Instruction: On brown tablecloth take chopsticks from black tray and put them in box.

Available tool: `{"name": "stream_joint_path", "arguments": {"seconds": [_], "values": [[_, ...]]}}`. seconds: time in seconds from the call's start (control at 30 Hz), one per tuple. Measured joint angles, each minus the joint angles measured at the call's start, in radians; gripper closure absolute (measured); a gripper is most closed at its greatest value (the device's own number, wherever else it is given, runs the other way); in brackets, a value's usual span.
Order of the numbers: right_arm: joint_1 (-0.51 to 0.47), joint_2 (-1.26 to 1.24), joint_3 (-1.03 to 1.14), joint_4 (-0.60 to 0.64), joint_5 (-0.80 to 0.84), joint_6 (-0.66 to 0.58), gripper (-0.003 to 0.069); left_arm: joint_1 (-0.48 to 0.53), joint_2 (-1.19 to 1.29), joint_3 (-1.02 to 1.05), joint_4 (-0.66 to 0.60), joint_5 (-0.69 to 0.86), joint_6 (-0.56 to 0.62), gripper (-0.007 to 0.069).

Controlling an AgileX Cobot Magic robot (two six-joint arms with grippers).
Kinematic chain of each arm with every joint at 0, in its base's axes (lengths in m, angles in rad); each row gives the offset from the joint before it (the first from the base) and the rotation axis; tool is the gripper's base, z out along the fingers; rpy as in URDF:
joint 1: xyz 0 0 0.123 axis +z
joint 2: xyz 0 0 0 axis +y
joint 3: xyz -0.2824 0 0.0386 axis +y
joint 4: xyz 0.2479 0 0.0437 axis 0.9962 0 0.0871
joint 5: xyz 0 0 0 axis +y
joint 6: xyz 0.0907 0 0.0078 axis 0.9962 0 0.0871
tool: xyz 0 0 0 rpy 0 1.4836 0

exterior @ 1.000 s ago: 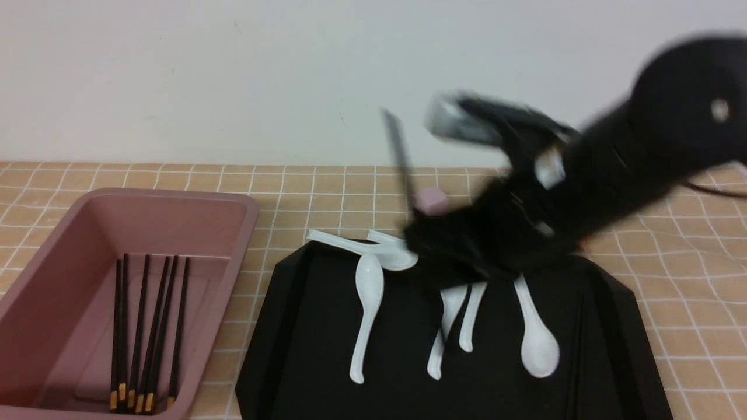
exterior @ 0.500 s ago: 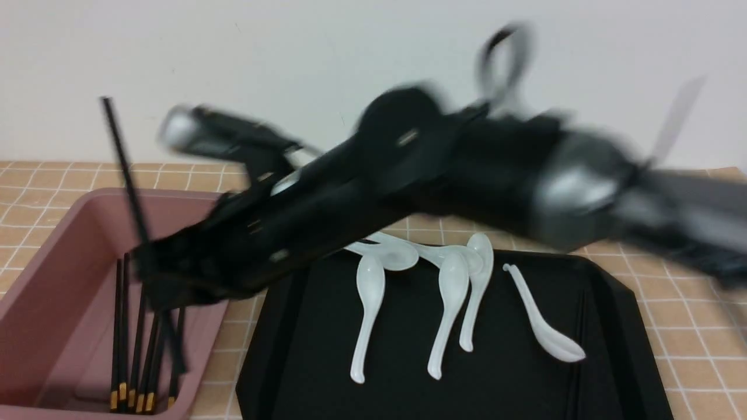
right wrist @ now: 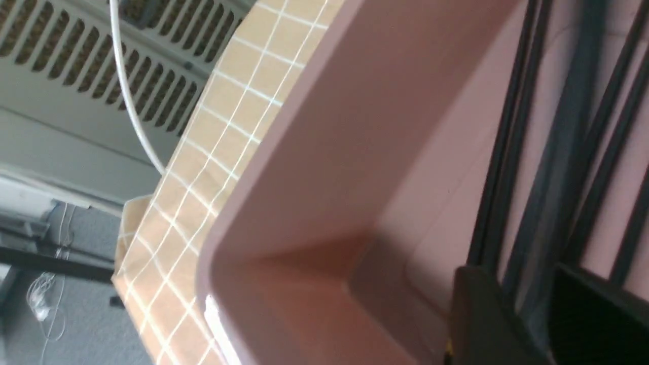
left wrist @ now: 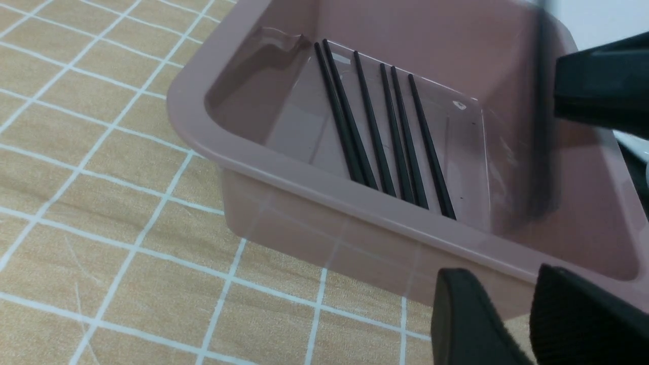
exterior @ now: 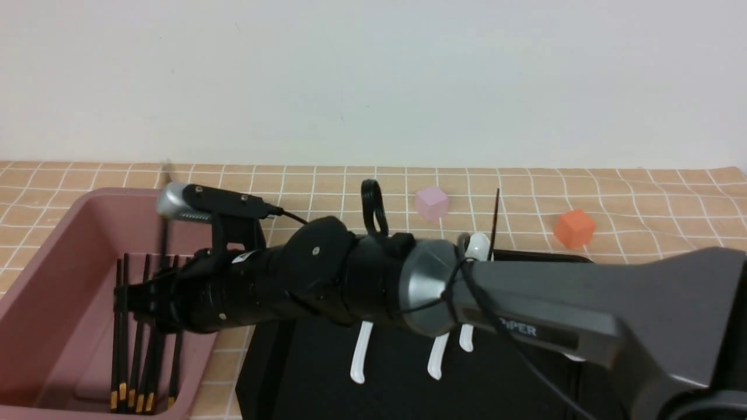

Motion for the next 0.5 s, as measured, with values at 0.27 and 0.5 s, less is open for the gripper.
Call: {"name": "stream_joint_path", "arguments": {"seconds": [0.27,0.5], "values": [[-0.083,-0.098,-0.001,-0.096,0.318,-0.003,0.0383,0.0,0.0,0.0,0.0,0.0,0.0,0.0404],[-0.317,-0.32,-0.001,-0.162,0.839,-0.001,0.056,0.0,0.0,0.0,0.0,0.0,0.0,0.0396]]}}
